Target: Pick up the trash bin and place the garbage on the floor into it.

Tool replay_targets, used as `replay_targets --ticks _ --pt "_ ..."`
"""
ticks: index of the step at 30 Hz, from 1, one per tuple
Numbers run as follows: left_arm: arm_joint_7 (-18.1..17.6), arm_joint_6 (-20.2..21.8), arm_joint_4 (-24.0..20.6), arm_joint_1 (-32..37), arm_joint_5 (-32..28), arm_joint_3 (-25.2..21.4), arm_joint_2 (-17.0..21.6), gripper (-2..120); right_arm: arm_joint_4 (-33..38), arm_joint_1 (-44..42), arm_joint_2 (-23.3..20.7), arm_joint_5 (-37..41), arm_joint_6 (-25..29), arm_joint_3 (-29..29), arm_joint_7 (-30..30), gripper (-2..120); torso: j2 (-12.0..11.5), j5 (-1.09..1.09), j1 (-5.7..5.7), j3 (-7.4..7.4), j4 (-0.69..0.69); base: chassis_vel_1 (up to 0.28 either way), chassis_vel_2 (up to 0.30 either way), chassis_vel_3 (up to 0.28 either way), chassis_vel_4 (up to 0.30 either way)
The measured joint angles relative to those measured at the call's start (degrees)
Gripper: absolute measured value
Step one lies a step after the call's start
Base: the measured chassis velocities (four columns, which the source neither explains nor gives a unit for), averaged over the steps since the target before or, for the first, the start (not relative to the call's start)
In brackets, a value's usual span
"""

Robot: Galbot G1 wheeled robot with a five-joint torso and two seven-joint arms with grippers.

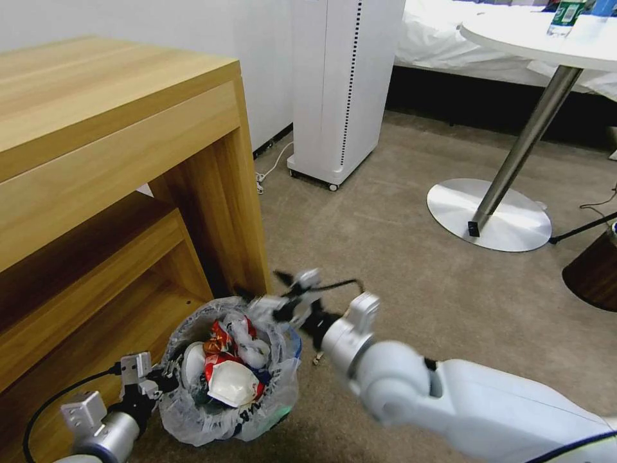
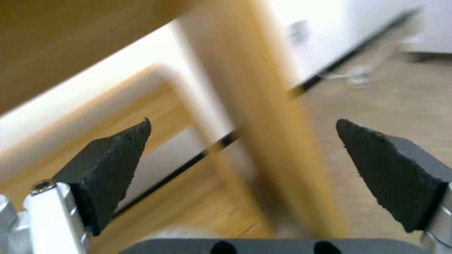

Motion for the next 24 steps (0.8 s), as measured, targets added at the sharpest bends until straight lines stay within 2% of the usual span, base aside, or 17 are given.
replay_targets --ticks 1,2,3,5,9,11,13,15,17,19,21,24 --pt "0.0 0.0 0.0 0.0 0.1 0.0 0.0 1 -0.7 -1.9 0.4 1.5 -1.3 3.2 1.7 100 0.0 0.02 0.00 0.00 0.00 0.000 0.000 0.000 0.000" --pt "0.0 0.0 0.0 0.0 0.1 0.0 0.0 1 -0.7 -1.9 0.4 1.5 -1.3 3.2 1.7 100 0.0 0.02 0.00 0.00 0.00 0.000 0.000 0.000 0.000" --pt "0.0 0.1 0.0 0.0 0.1 0.1 0.0 1 -2.0 -3.9 1.2 3.3 -2.7 7.0 3.8 100 0.0 0.01 0.00 0.00 0.00 0.000 0.000 0.000 0.000" --pt "0.0 0.2 -0.1 0.0 0.2 0.2 -0.1 1 -5.2 -7.1 2.6 4.6 -4.6 10.3 7.3 100 0.0 0.00 0.00 0.01 0.00 0.000 0.000 0.000 0.000" --pt "0.0 0.3 -0.2 0.0 0.4 0.2 -0.2 1 -8.3 -10.2 4.4 5.6 -6.4 12.7 11.0 100 0.0 0.00 0.00 0.00 0.01 0.000 0.000 0.000 0.000" --pt "0.0 0.3 -0.2 0.4 0.7 0.1 -0.3 1 -12.5 -13.3 6.8 6.7 -7.8 14.9 12.9 100 0.0 0.01 0.00 0.01 -0.01 0.000 0.000 0.000 0.000" --pt "0.0 0.3 -0.2 0.4 0.8 0.1 -0.4 1 -13.5 -13.7 7.5 7.1 -8.0 15.3 13.5 100 0.0 0.00 0.00 0.00 -0.01 0.000 0.000 0.000 0.000" --pt "0.0 0.3 -0.1 0.7 1.0 0.0 -0.6 1 -18.6 -13.9 11.0 8.8 -8.8 15.7 16.0 100 0.0 0.01 0.00 0.00 0.00 0.000 0.000 0.000 0.000" --pt "0.0 0.3 0.0 0.7 1.0 0.0 -0.6 1 -19.6 -13.7 11.7 9.2 -9.0 15.7 16.4 100 0.0 0.00 0.00 0.01 0.00 0.000 0.000 0.000 0.000" --pt "0.0 0.3 0.3 0.8 1.2 -0.1 -0.7 1 -24.3 -12.6 14.9 10.4 -9.9 15.5 17.4 100 0.0 -0.01 0.00 0.01 0.01 0.000 0.000 0.000 0.000" --pt "0.0 0.3 0.3 0.8 1.2 -0.1 -0.7 1 -25.5 -12.4 15.9 10.7 -10.3 15.4 17.6 100 0.0 -0.01 0.00 0.00 0.01 0.000 0.000 0.000 0.000" --pt "-0.1 0.3 0.8 0.5 1.2 -0.1 -0.8 1 -30.5 -11.8 19.9 11.2 -11.4 15.2 18.7 100 0.0 -0.01 0.00 0.00 0.01 0.000 0.000 0.000 0.000"
